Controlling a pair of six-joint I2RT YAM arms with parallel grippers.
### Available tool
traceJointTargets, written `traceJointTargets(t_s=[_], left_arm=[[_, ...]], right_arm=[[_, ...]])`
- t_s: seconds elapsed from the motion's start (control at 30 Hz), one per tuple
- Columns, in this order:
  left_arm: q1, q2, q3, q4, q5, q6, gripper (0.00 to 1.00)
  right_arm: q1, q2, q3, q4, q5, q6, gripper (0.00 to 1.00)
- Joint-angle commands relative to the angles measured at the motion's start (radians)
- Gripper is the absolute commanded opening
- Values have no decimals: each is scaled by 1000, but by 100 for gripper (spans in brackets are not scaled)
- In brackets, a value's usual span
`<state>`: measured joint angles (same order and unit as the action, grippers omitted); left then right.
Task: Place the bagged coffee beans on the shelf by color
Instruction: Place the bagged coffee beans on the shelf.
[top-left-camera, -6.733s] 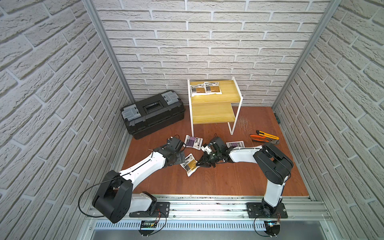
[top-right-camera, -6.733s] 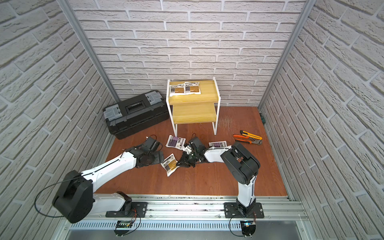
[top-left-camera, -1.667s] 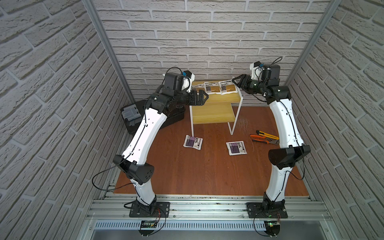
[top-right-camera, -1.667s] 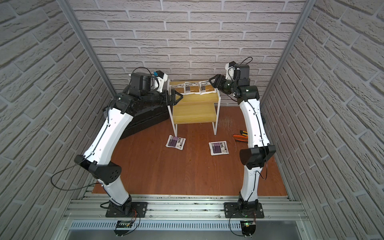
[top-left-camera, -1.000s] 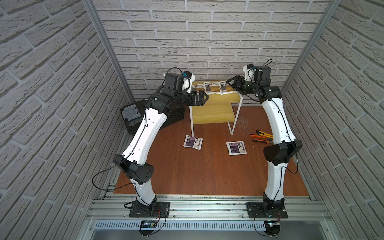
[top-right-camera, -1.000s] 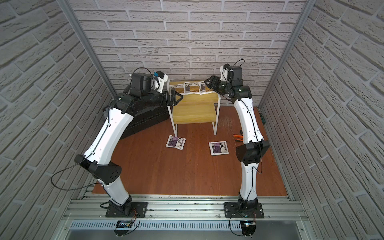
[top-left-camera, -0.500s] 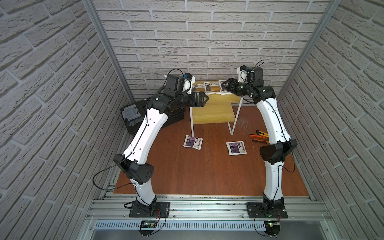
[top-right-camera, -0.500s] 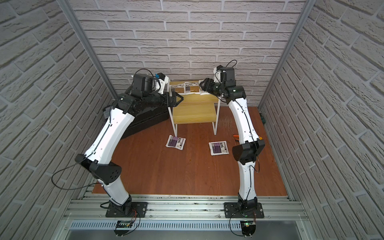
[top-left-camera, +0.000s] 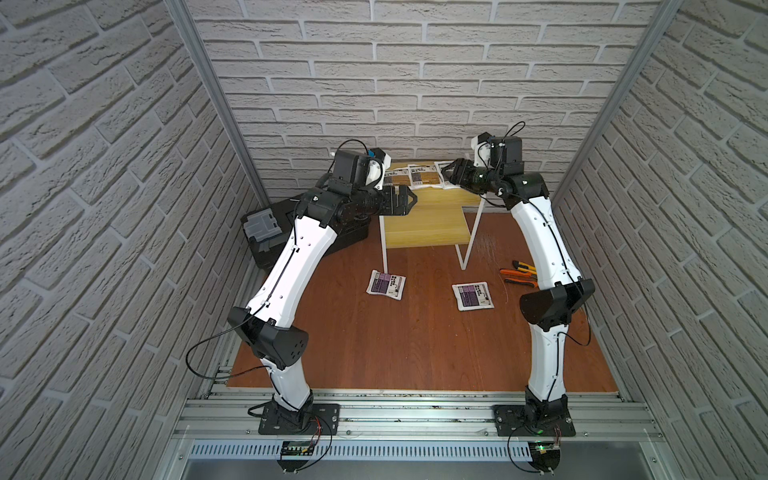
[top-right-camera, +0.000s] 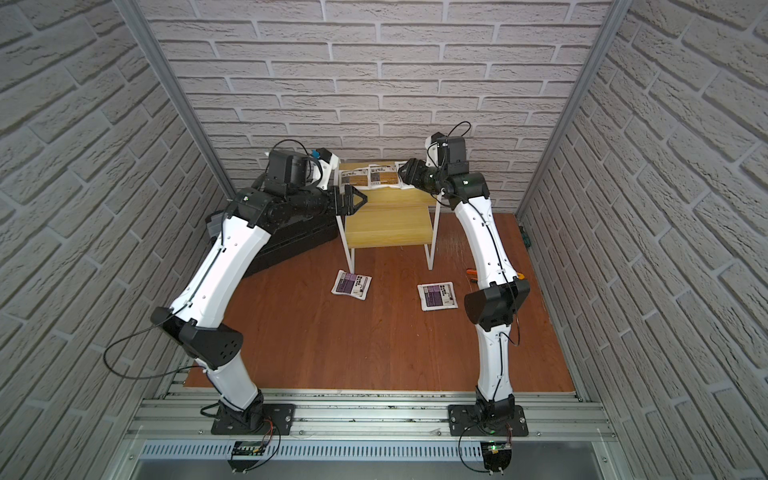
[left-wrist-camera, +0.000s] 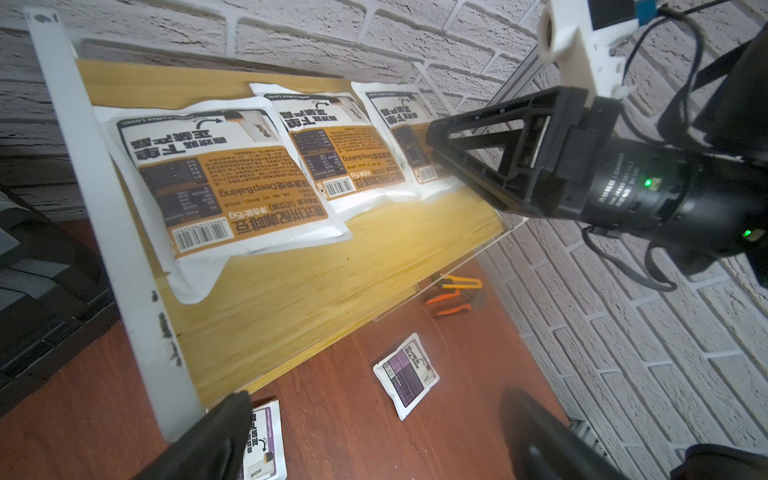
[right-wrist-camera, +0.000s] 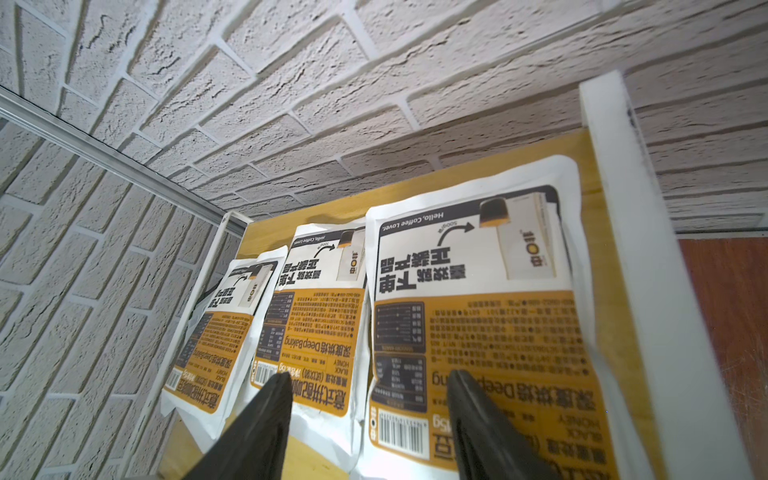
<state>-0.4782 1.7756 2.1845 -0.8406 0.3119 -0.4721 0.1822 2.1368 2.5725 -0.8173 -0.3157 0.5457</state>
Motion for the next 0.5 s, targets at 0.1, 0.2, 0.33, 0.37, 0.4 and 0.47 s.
traceJointTargets(t_s=[0.1, 0.2, 0.33, 0.37, 0.4, 0.47], left_arm=[[-1, -30, -11, 46, -25, -4, 99], [-1, -40, -22, 50, -50, -5, 99], [-2, -87, -83, 72, -90, -5, 99], [-3, -107, -112, 84, -102, -5, 98], [-2, -125, -140, 95, -112, -4, 99], [-3, -174, -215, 127, -137, -4, 99]], right_arm=[[-3, -151, -20, 117, -62, 27, 65], [-3, -214, -32, 134, -85, 46, 66], [-1, -291, -106, 149, -128, 67, 66], [-1, -320, -148, 158, -136, 69, 66], [-2, -350, -189, 165, -137, 71, 66], [-2, -428, -307, 195, -136, 70, 66]])
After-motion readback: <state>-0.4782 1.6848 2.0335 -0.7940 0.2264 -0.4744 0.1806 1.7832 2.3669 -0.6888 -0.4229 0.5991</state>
